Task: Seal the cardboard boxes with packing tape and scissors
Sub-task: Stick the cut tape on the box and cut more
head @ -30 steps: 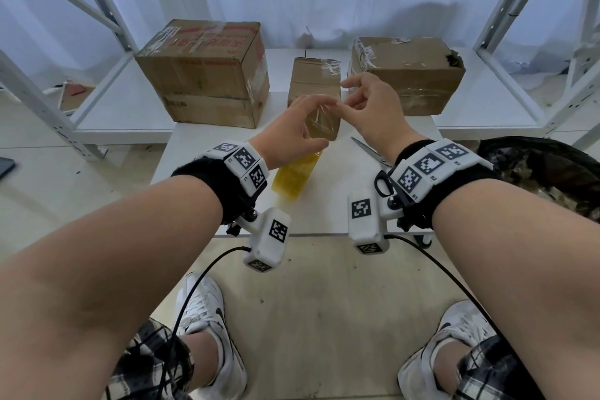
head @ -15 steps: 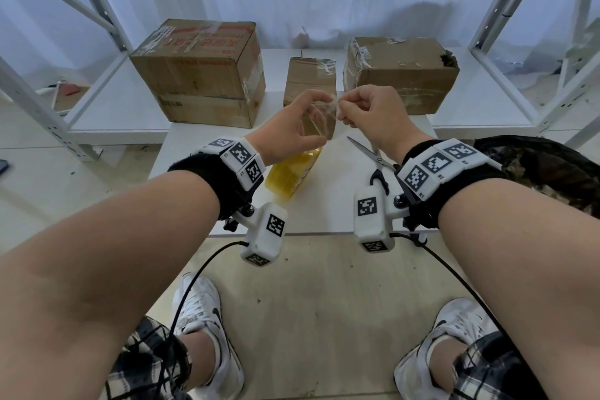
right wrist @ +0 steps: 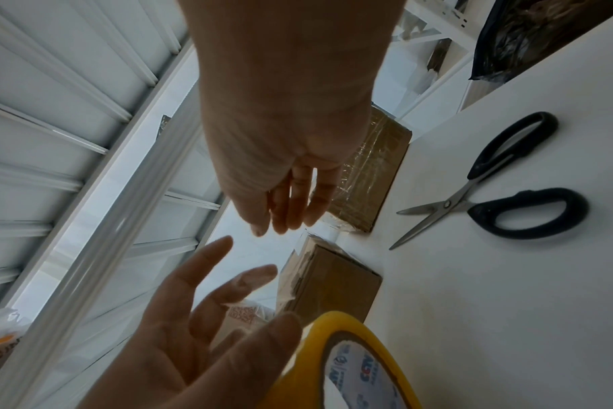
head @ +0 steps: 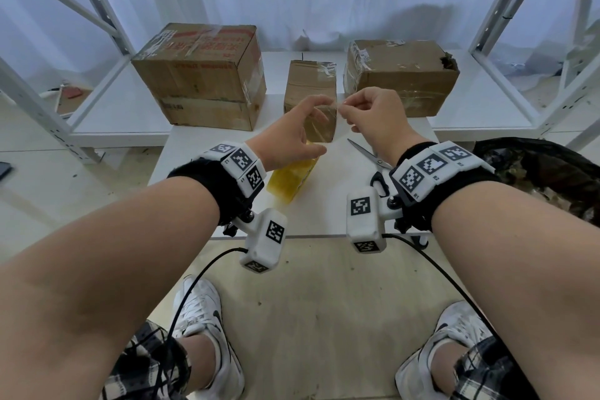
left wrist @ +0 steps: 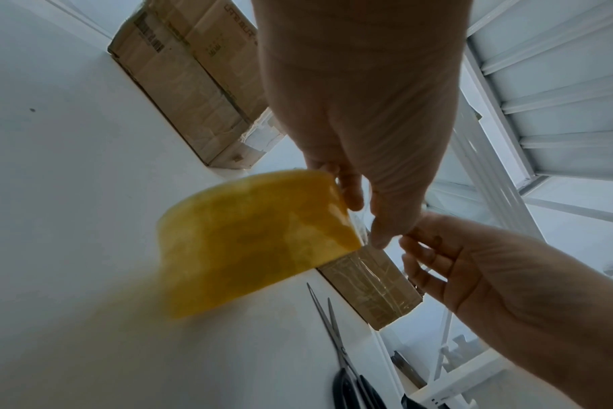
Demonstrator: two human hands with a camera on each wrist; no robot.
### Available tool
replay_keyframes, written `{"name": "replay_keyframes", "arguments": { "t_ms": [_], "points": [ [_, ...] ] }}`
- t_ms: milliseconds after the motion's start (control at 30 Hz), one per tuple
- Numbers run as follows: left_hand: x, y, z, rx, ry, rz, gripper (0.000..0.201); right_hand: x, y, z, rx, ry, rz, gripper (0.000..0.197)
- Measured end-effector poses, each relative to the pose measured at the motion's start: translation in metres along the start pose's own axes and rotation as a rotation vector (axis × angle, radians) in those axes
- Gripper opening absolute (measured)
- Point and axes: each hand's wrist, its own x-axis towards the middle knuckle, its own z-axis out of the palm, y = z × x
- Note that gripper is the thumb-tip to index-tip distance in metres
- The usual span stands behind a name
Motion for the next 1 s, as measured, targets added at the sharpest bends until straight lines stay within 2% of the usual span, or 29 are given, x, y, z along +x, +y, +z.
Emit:
{"name": "replay_keyframes", "arguments": {
  "t_ms": [100,233,333,467,600,800,1000],
  "points": [
    [-0.005,0.003,0.002,0.055,-0.016,0.012,0.097,-0.003,-0.006,-0.001,0.04,-0.003,0.012,0.004],
    [-0.011,0.006,0.001,0.108,0.061,-0.032,0.104,-0.005,-0.014,-0.005,0.037,0.055,0.001,0.008],
    [-0.013,0.0,-0.006,0.125,0.111,-0.113,0.1,-0.003,-0.014,-0.02,-0.068,0.074,-0.018,0.006],
    [-0.02,-0.014,-0.008,0.279,0.099,-0.128,0.089,-0.006,-0.012,-0.03,-0.246,0.017,-0.06,0.01],
    [-0.025,-0.024,-0.006,0.487,0.134,-0.156,0.086,-0.013,-0.013,-0.026,-0.276,-0.014,-0.067,0.011],
    [-0.034,-0.04,-0.016,0.498,0.139,-0.226,0.081,-0.015,-0.019,-0.022,-0.272,-0.048,-0.089,0.006],
    [-0.035,-0.06,-0.03,0.569,0.102,-0.372,0.073,-0.004,-0.02,-0.017,-0.303,-0.078,-0.096,0.007]
  ]
}}
